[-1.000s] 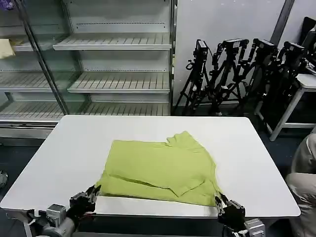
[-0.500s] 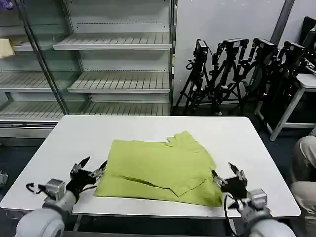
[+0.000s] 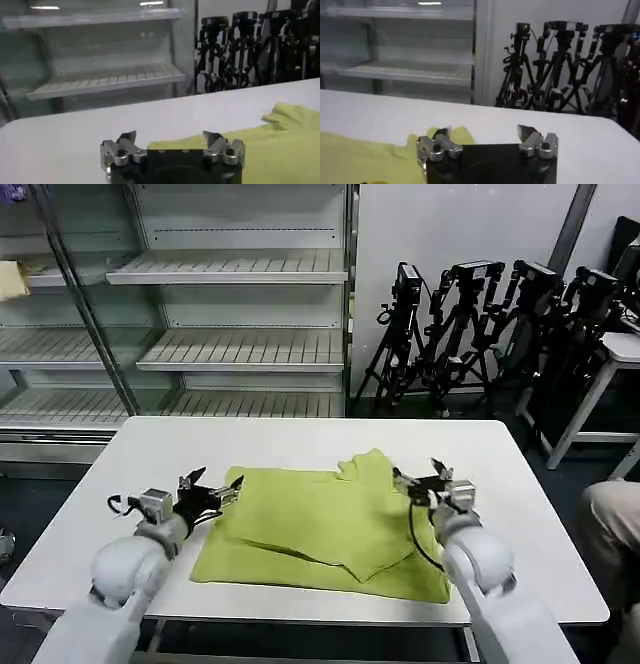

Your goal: Fold and organize the clothes.

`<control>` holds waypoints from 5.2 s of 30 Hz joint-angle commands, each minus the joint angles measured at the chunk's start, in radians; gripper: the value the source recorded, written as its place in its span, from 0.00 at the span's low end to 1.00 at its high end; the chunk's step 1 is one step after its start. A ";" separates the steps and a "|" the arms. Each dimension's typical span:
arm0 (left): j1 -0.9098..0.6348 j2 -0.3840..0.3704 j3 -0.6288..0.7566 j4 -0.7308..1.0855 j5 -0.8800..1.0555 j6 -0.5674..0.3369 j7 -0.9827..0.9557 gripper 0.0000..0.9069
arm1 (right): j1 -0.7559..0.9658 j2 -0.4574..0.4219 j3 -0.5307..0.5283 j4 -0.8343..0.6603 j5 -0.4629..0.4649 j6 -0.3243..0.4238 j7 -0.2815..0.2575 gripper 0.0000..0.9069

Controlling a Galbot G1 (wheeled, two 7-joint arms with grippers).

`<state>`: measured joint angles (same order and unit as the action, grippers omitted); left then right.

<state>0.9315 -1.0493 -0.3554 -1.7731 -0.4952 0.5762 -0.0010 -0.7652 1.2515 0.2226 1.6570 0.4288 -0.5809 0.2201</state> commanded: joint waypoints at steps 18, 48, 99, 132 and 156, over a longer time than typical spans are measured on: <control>-0.203 -0.043 0.074 0.338 0.024 0.001 0.091 1.00 | 0.220 0.165 -0.059 -0.390 -0.039 0.000 0.006 1.00; -0.175 -0.043 0.055 0.298 -0.003 -0.001 0.121 0.02 | 0.187 0.143 -0.044 -0.334 0.029 0.002 -0.017 0.00; -0.078 -0.050 0.034 0.164 0.005 -0.050 0.119 1.00 | -0.208 -0.069 0.035 0.233 0.084 0.001 -0.025 0.00; -0.256 -0.110 0.089 0.409 0.009 0.000 0.116 0.02 | -0.180 -0.054 0.025 0.213 0.072 0.001 -0.033 0.00; -0.171 -0.039 0.058 0.239 -0.059 -0.011 0.081 0.02 | -0.166 -0.043 0.021 0.212 0.074 0.001 -0.036 0.00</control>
<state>0.7249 -1.1228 -0.2867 -1.4330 -0.5089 0.5708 0.1024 -0.9287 1.2068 0.2425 1.8642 0.5020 -0.5799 0.1852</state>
